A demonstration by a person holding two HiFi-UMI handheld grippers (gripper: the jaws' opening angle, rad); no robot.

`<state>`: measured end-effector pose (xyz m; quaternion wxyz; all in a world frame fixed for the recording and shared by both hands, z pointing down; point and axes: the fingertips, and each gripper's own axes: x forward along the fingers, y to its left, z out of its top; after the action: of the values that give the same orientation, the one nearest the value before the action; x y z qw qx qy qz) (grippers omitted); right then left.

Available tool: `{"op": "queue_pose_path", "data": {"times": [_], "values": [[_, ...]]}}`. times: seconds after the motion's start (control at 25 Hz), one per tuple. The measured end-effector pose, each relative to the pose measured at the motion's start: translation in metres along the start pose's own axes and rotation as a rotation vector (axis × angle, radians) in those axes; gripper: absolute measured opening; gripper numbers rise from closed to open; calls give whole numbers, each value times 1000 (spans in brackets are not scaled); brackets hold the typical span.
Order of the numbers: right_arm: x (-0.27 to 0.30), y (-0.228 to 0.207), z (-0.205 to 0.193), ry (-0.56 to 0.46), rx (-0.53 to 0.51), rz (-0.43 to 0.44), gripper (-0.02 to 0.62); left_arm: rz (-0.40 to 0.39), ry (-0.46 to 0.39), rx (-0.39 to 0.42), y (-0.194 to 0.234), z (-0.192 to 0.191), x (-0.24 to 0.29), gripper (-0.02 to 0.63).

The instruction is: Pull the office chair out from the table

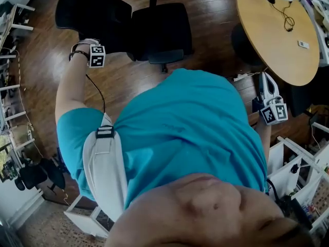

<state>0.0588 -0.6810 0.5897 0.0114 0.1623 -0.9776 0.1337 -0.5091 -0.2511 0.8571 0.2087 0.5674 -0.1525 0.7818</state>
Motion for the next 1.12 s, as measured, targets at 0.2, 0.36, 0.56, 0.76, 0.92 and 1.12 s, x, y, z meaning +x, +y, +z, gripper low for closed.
{"op": "queue_pose_path", "data": {"times": [0.2, 0.36, 0.56, 0.76, 0.92, 1.12], "values": [[-38, 75, 35, -14, -43, 34, -3, 277, -216, -377, -17, -28, -98, 337], [-107, 139, 69, -83, -58, -10, -3, 546, -728, -547, -10, 21, -272, 254], [-138, 124, 22, -129, -27, -53, -3, 460, -1501, -568, -8, 193, -388, 128], [-163, 162, 6, -141, -43, -127, -3, 162, -1850, -481, -44, 290, -421, 107], [-174, 207, 5, -181, -40, -250, -3, -50, -1859, -316, -71, 318, -413, 107], [-195, 258, -35, -227, -3, -372, -3, -221, -1806, -211, -123, 349, -369, 107]]}}
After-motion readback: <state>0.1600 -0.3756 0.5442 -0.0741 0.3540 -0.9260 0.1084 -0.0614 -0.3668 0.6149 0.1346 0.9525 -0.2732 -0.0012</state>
